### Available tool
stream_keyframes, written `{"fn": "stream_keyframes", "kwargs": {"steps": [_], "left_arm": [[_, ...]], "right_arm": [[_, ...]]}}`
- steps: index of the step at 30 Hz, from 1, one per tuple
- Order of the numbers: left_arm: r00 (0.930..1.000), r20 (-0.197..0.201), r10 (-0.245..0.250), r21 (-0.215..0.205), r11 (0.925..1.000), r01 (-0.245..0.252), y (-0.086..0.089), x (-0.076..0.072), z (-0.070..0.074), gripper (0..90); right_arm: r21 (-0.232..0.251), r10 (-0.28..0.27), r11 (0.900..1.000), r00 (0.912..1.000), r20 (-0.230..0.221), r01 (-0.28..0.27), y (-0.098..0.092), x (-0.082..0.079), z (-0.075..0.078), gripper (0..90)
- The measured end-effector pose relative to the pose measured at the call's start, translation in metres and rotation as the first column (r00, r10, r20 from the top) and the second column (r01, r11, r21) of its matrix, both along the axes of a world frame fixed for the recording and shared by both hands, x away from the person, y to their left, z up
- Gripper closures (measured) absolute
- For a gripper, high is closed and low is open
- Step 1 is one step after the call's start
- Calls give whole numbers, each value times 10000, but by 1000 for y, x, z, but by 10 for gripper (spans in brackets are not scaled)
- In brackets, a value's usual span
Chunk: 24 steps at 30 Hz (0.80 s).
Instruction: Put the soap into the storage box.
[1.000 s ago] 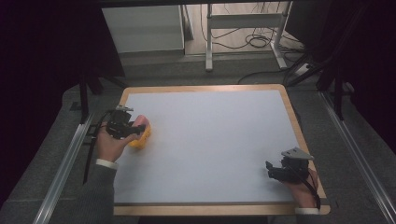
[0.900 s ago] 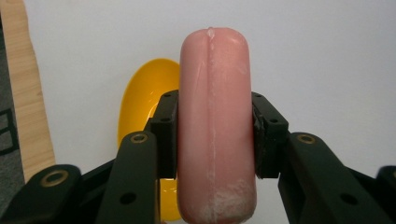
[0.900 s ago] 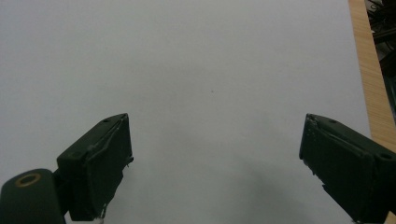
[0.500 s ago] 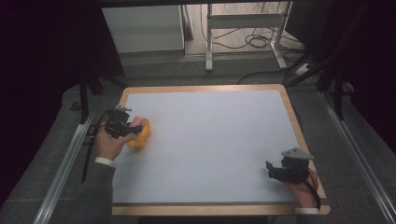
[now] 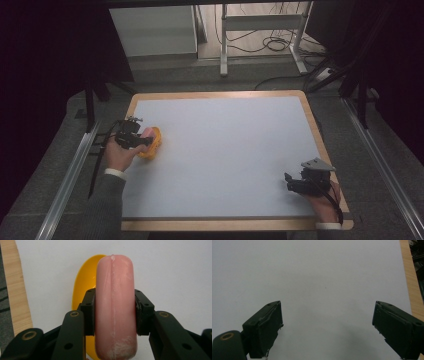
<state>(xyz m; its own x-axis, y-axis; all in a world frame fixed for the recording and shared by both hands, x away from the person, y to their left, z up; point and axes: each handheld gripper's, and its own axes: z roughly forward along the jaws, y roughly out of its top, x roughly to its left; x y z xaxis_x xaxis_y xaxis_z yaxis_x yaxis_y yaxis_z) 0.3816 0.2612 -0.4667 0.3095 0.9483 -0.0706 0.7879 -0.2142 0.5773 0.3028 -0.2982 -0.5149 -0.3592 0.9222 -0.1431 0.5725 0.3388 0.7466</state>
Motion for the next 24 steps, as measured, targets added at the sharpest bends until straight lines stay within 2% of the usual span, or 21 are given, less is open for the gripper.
{"fn": "stream_keyframes", "kwargs": {"steps": [12, 16, 17, 19, 21, 24], "left_arm": [[9997, -243, 61, 273, 9996, -54, -4, 6, -11, 602], [9995, -304, 31, 247, 9997, -24, -5, 7, -14, 601], [9998, -207, 30, 126, 9999, -27, -4, 6, -13, 596], [9999, -111, -31, -40, 10000, 30, -3, 6, -8, 494], [9995, 323, -61, 25, 10000, 60, -3, 2, 0, 384], [9973, 734, -92, -94, 9999, 99, 1, -5, 13, 295]], "right_arm": [[-54, 41, 10000, 10000, 7, -41, 1, 0, 0, 91], [-46, 43, 10000, 10000, -1, -43, 1, 0, 0, 91], [-45, 45, 10000, 10000, 1, -45, 1, 0, 0, 91], [-49, 46, 10000, 10000, 11, -46, 1, 0, 0, 91], [-38, 43, 10000, 10000, 9, -43, 1, 0, 0, 91], [-35, 46, 10000, 10000, 11, -46, 1, -1, 0, 91]]}}
